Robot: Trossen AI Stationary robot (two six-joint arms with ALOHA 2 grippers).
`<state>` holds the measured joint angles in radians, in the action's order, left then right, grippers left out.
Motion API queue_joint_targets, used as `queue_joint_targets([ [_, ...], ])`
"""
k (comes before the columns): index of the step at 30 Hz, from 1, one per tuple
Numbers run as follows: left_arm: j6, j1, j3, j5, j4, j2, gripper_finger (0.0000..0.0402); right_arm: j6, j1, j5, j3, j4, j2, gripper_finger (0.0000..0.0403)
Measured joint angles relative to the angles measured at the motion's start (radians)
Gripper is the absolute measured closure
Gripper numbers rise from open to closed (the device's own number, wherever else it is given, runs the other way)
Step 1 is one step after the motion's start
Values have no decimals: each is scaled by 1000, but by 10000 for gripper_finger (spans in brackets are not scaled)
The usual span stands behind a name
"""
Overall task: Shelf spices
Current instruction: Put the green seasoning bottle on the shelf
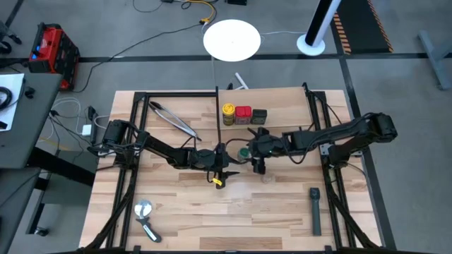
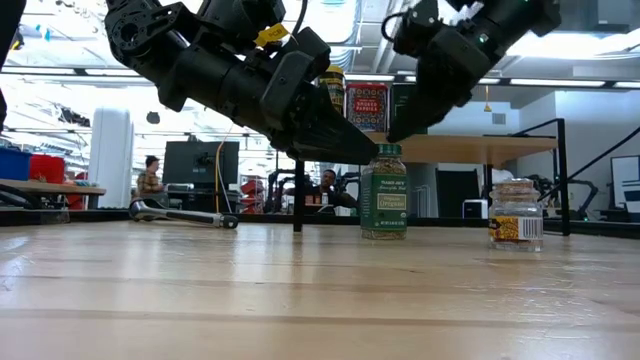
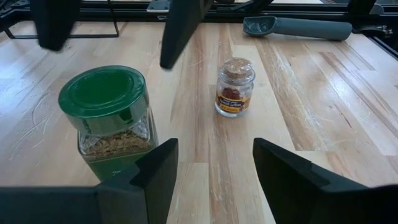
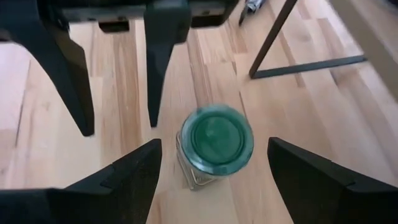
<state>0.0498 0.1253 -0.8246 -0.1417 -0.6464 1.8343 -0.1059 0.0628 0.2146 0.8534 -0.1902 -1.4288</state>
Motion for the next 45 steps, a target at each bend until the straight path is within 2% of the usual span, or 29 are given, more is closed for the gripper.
queue_joint_targets([
  [28, 3, 0, 0, -5, -2, 0, 201, 89, 2, 0, -25, 102, -3, 106],
  [38, 3, 0, 0, -5, -1, 0, 201, 105, 2, 4, -24, 161, -132, 106],
  [45, 0, 0, 0, -5, 1, 0, 201, 106, 2, -4, -22, 178, -142, 111],
])
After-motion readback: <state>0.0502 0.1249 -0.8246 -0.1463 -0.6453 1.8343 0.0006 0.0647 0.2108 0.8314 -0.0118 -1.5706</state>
